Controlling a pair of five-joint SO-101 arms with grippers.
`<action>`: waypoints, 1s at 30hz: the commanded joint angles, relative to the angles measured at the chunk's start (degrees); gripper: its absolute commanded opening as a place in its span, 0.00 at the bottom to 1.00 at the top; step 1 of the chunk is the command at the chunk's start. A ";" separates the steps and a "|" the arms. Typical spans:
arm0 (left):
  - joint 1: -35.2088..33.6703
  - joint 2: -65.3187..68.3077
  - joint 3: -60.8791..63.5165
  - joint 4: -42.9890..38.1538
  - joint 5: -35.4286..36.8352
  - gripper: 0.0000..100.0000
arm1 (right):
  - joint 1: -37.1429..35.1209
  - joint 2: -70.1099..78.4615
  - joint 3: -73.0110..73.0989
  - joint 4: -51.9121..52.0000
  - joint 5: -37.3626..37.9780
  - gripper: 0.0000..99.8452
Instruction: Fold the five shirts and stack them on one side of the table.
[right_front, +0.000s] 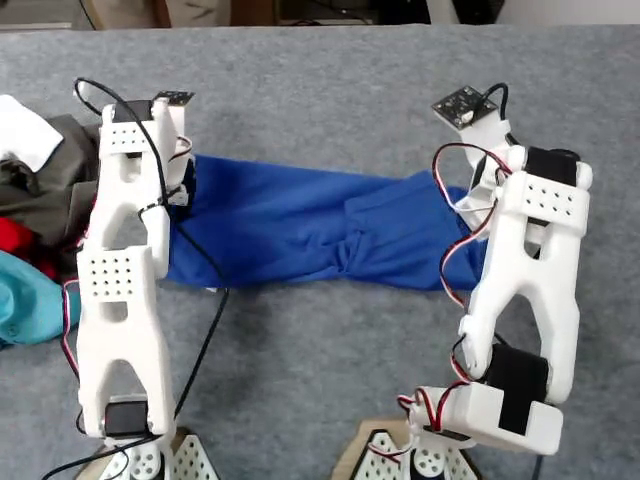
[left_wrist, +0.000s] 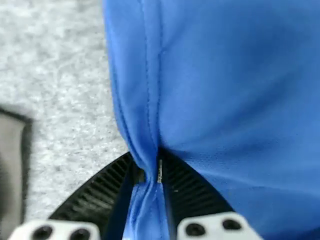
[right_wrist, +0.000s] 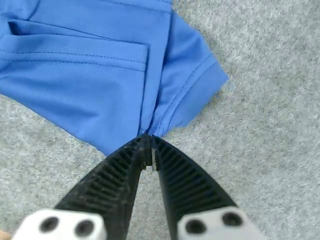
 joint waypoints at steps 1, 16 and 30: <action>-1.41 0.75 0.00 1.32 -0.09 0.02 | 0.92 -3.21 -0.13 -1.76 -1.14 0.00; -3.87 -17.71 2.99 2.99 2.46 0.02 | 9.71 -1.80 2.77 -27.34 -35.43 0.00; 22.51 -41.36 14.77 2.73 12.75 0.02 | 18.24 -1.80 -4.44 -32.70 -43.16 0.00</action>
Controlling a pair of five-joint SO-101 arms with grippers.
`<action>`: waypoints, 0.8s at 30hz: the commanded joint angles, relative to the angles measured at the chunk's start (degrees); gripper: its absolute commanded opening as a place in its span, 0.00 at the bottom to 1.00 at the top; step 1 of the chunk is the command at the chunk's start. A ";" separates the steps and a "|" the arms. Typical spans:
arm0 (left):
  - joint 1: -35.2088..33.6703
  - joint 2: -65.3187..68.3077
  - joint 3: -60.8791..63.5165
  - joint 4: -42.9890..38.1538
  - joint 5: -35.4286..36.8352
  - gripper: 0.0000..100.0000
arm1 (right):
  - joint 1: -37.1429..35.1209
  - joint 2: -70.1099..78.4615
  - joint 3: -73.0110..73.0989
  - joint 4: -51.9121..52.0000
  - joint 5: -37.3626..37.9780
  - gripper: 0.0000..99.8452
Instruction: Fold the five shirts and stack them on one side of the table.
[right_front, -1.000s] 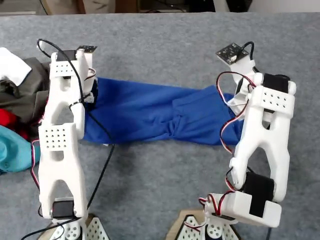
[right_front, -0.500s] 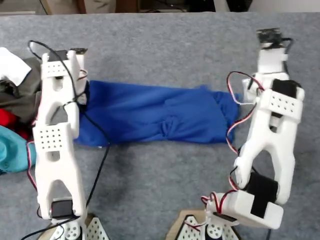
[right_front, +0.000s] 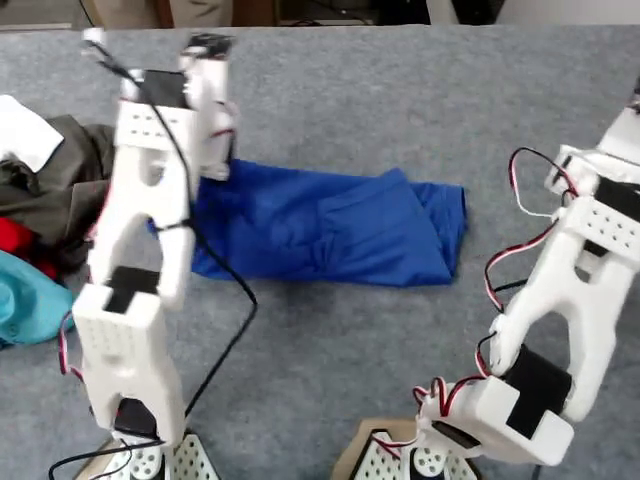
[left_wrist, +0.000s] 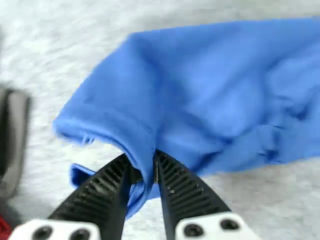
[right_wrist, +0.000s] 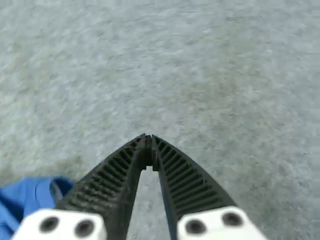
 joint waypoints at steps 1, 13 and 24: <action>6.24 -3.65 -1.23 0.62 5.01 0.02 | 2.24 -1.80 -6.02 -1.49 -0.53 0.00; 23.38 -1.36 -7.65 -11.16 12.66 0.02 | 8.66 -2.33 -7.87 -5.45 -2.64 0.00; 29.45 12.88 -16.70 -20.22 17.67 0.02 | 9.27 -1.89 -8.57 -5.45 -2.11 0.00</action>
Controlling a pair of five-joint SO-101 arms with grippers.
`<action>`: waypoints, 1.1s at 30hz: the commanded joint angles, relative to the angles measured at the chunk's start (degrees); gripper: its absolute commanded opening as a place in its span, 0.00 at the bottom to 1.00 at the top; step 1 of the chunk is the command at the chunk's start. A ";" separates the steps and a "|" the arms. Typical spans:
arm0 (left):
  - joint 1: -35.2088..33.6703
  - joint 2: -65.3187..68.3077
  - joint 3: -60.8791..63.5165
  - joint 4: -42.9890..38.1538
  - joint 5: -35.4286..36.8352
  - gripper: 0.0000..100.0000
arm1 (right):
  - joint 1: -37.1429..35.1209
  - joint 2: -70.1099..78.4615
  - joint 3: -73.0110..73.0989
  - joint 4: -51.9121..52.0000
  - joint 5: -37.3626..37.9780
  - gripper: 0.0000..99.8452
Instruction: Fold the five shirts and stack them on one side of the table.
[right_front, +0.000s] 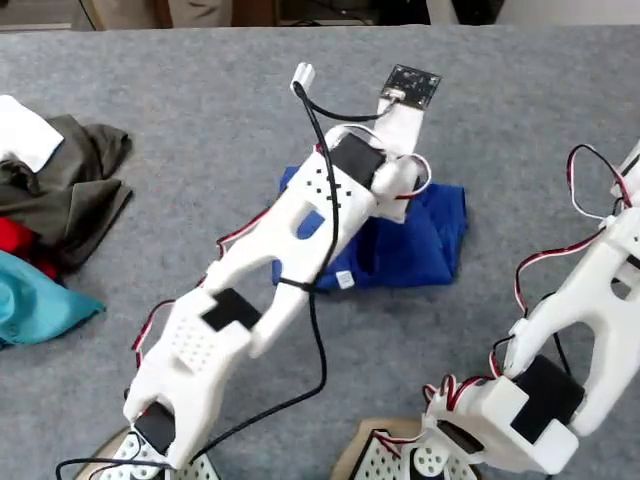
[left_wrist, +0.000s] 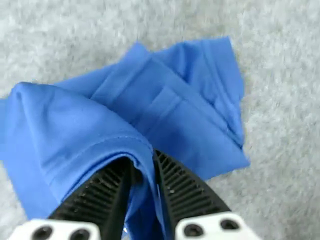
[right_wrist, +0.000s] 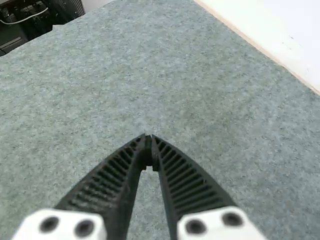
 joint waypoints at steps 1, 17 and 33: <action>0.88 2.51 -9.67 -1.49 1.67 0.02 | 0.75 -1.80 -3.21 -1.14 -0.09 0.00; 3.96 17.10 -26.02 -1.14 3.52 0.02 | -1.10 -1.71 -2.77 -1.14 0.00 0.01; -13.54 12.88 -40.70 16.70 7.21 0.09 | -15.34 -1.80 -3.21 9.85 17.93 0.01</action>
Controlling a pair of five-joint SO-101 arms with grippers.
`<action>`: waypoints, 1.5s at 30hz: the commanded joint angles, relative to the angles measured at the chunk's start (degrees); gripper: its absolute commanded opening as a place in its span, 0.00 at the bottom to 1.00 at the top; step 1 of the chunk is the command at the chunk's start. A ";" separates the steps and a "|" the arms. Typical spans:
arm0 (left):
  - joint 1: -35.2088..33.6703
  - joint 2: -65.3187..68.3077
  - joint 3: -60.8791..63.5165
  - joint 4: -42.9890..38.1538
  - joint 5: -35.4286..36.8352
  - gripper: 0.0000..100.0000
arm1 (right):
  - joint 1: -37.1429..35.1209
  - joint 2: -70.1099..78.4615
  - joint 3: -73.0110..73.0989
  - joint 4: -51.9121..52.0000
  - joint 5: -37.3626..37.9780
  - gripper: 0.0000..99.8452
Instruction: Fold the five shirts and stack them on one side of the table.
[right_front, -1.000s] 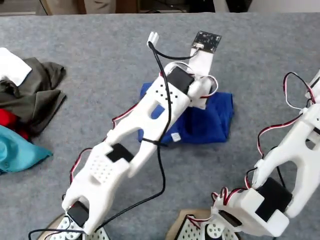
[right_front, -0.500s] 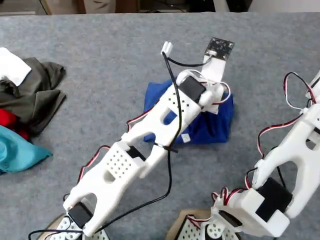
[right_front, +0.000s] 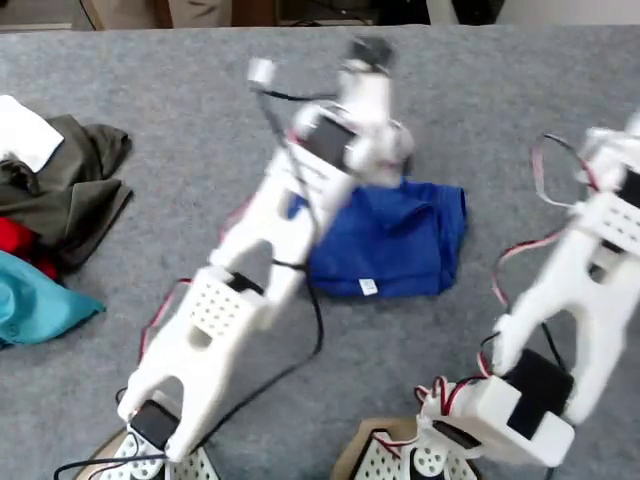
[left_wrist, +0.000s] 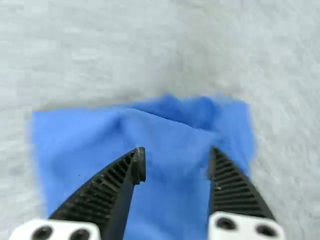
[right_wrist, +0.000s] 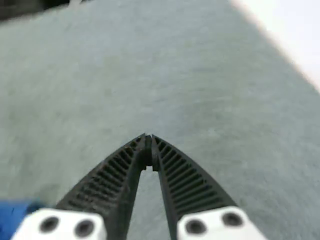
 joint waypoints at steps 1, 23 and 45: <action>-7.12 -4.35 -7.03 5.63 0.35 0.06 | -7.87 -1.80 -3.21 6.33 8.62 0.01; -20.13 -36.26 51.78 5.80 -11.43 0.02 | -29.49 2.33 -6.90 37.10 21.36 0.01; -37.54 -73.54 142.77 -61.19 -19.87 0.02 | -30.37 7.87 -7.78 39.74 21.10 0.01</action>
